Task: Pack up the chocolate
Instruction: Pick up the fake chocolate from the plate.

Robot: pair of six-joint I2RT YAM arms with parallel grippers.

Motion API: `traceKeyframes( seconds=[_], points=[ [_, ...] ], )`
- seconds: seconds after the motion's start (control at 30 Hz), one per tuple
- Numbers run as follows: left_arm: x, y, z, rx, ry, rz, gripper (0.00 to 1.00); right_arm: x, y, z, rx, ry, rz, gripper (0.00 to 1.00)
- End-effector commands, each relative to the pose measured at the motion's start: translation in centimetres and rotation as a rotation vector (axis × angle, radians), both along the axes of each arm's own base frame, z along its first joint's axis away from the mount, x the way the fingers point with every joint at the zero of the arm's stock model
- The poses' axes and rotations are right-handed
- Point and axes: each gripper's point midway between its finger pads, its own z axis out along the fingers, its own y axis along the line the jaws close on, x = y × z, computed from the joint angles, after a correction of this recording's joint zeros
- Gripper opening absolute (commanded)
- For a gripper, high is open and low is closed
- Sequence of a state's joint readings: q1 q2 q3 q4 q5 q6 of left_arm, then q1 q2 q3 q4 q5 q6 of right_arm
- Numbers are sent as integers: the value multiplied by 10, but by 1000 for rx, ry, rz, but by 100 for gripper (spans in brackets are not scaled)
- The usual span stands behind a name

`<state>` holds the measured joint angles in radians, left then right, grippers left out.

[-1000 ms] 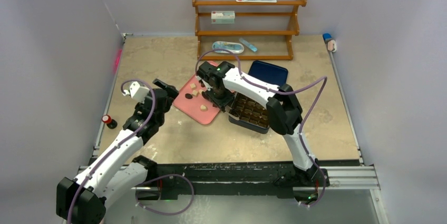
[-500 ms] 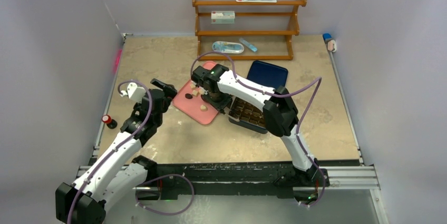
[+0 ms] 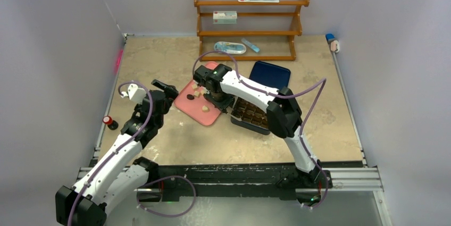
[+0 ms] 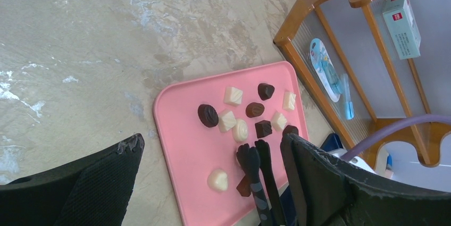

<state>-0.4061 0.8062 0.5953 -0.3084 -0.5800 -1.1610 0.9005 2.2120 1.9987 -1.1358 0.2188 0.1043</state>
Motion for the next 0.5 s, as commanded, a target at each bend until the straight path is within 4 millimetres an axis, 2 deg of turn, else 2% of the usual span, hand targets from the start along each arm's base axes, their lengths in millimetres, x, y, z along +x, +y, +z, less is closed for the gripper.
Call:
traceKeyframes(
  seconds=[0.0,0.23,0.43,0.47],
  points=[
    [0,3,1,-9,-8,13,100,7,5,39,87,-89,-2,0],
    [1,2,0,-8,-6,14,100,8,8,46,113,-105,1,0],
    [1,2,-1,-6,-1,12,100,3,4,42,102,-78,-8,0],
    [1,2,-1,-6,-1,11,100,-1,4,42,103,-65,-10,4]
  ],
)
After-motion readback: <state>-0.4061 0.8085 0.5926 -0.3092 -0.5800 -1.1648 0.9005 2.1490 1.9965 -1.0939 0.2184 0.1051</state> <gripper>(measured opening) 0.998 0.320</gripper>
